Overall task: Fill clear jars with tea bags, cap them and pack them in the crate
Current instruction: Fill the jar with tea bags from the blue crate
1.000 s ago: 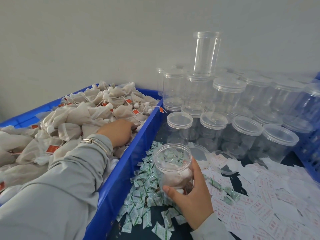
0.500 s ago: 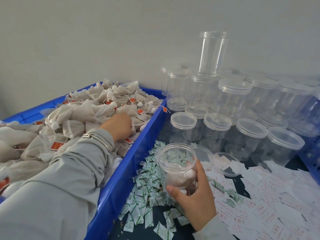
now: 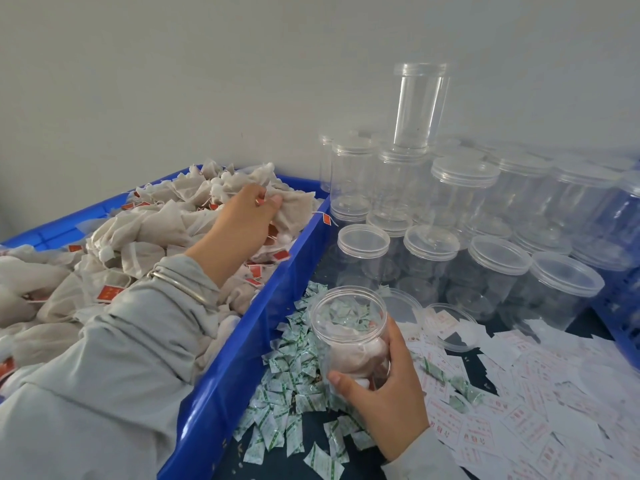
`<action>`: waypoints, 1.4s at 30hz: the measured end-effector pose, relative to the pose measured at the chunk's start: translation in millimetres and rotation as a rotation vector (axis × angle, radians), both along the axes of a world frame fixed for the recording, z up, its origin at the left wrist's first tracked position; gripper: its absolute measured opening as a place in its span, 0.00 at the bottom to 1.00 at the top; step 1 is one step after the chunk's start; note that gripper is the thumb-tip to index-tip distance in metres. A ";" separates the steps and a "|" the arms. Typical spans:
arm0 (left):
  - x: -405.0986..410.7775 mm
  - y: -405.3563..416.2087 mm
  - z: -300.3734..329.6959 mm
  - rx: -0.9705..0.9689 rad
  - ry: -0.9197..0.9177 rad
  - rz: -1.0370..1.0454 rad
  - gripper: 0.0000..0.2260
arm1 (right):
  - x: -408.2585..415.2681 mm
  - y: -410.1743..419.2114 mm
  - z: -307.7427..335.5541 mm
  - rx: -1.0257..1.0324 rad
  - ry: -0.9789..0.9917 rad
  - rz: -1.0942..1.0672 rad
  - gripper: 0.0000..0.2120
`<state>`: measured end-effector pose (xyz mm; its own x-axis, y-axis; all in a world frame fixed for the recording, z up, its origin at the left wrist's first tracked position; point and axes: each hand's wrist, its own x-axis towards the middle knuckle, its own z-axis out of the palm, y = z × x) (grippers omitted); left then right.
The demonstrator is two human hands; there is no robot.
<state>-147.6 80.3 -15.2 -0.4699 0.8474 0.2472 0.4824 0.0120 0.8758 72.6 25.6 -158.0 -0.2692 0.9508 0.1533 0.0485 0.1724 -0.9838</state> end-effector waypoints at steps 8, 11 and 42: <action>52.3 -20.8 -4.8 -0.149 -0.390 -0.595 0.02 | -0.9 1.2 -0.6 -0.001 0.013 0.007 0.46; 61.2 -25.6 -8.7 -0.204 -0.266 -0.688 0.06 | -1.5 1.0 -0.3 -0.004 0.024 0.000 0.45; 63.5 -31.4 -20.0 -0.363 0.309 -0.916 0.47 | -2.1 -1.7 14.6 0.178 0.193 -0.082 0.39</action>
<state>-84.1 48.9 -35.2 0.4342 0.8959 -0.0944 0.6430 -0.2348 0.7290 70.5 23.8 -143.3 -0.1419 0.9217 0.3611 -0.1160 0.3468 -0.9307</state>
